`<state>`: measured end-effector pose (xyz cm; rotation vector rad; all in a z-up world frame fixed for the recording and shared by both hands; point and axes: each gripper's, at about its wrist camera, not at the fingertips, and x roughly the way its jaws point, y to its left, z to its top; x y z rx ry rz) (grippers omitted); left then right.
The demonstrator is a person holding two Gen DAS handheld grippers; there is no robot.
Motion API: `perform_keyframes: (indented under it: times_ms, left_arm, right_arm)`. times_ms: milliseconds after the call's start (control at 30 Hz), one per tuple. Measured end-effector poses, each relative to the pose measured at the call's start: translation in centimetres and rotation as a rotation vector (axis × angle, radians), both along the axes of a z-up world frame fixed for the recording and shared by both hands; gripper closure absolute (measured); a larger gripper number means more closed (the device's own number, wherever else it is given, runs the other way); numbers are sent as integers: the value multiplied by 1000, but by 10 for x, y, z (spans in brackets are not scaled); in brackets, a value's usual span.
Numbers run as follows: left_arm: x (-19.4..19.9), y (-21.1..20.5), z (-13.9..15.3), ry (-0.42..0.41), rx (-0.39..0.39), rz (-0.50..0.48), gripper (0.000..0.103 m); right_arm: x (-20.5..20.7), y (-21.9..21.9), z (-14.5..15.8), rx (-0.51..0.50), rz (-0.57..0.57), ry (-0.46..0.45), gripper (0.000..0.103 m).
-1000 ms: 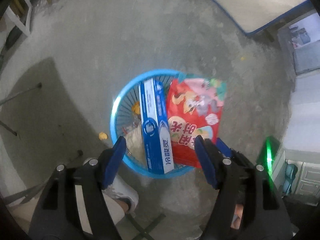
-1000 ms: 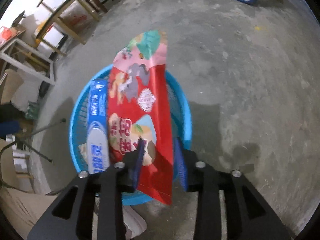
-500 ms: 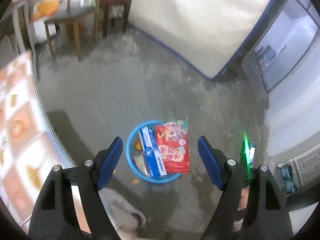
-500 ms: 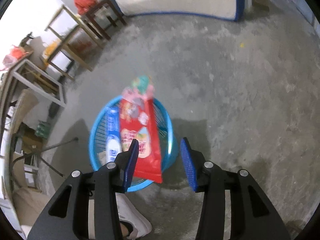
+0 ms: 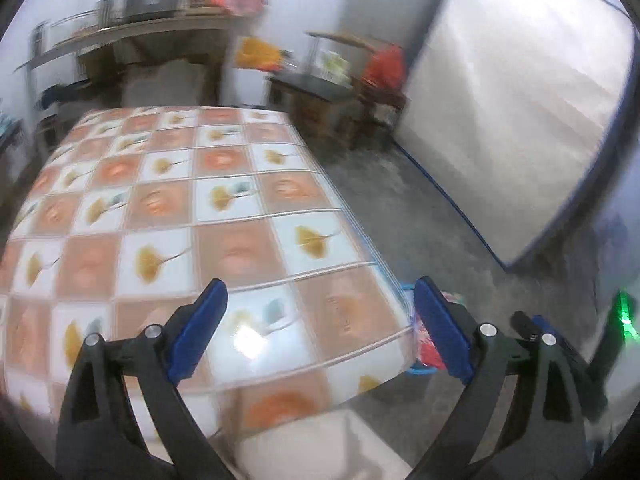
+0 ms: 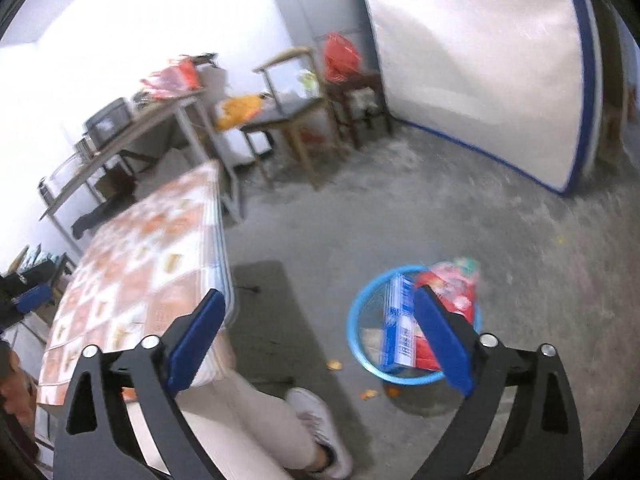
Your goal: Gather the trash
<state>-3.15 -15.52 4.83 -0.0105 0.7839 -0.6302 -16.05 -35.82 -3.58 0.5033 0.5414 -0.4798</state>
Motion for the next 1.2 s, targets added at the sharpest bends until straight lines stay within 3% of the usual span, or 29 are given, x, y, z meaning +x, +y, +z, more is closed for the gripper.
perform_keyframes:
  times_ms: [167, 433, 633, 767, 967, 1200]
  left_arm:
    - [-18, 49, -5, -32, -24, 163, 10]
    - [-33, 93, -5, -82, 28, 340, 9]
    - [-37, 101, 6, -190, 93, 423, 9]
    - [-38, 100, 1, -178, 137, 432, 9]
    - [-35, 101, -10, -125, 192, 468, 9]
    - [-44, 70, -29, -76, 295, 320, 9]
  right_arm:
    - [15, 62, 32, -106, 86, -30, 7]
    - [27, 133, 42, -360, 41, 95, 7]
    - [26, 150, 44, -365, 88, 102, 7]
    - [22, 152, 41, -321, 85, 101, 6]
    - [19, 148, 28, -316, 45, 179, 7]
    - [15, 138, 19, -309, 9, 233, 7]
